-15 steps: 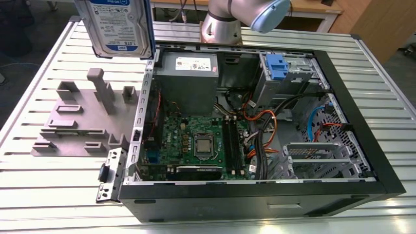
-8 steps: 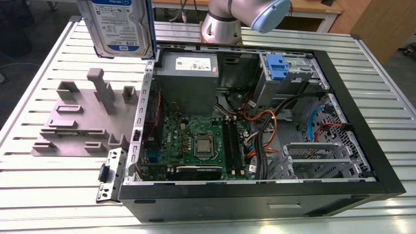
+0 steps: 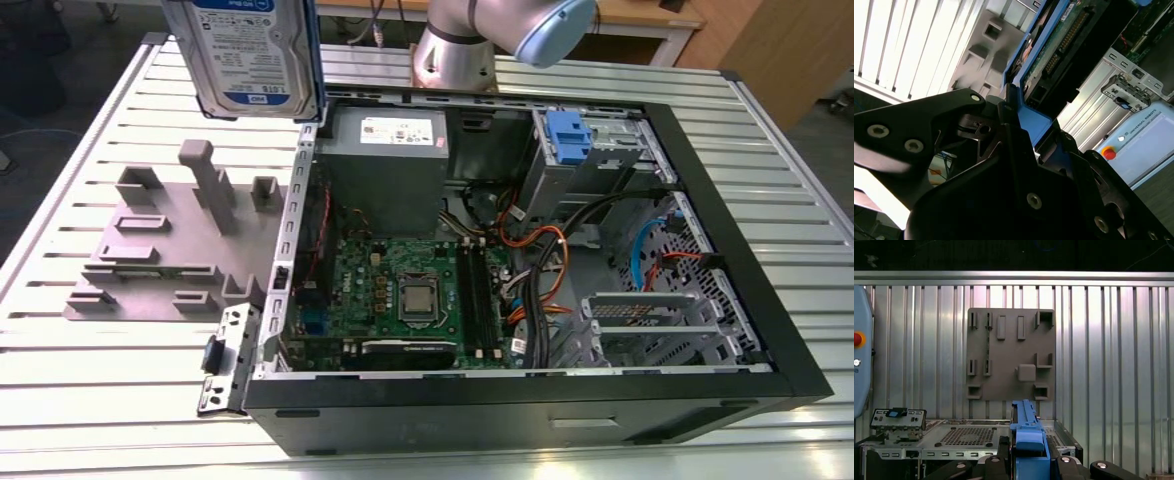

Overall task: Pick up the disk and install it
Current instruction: 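Pick up the disk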

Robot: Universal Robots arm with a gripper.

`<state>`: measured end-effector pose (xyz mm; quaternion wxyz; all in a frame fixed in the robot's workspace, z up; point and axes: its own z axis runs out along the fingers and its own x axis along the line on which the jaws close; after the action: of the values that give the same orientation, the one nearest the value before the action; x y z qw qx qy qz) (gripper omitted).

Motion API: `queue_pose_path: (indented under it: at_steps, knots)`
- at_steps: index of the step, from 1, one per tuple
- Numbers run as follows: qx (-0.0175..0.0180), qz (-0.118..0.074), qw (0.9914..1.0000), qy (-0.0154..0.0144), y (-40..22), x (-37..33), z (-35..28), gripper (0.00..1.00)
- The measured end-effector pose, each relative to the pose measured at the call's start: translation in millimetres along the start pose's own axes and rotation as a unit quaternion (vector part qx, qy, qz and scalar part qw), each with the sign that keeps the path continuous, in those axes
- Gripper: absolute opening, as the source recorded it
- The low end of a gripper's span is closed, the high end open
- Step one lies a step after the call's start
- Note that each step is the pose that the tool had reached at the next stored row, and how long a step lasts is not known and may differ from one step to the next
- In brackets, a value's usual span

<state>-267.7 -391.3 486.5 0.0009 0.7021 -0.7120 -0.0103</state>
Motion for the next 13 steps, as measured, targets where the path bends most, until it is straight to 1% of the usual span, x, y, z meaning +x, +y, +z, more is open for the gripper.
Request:
queue_pose_path:
  at_steps: [13]
  knots:
    - [0.0,0.0,1.0,0.0,-5.6,-0.1,-0.1,0.37]
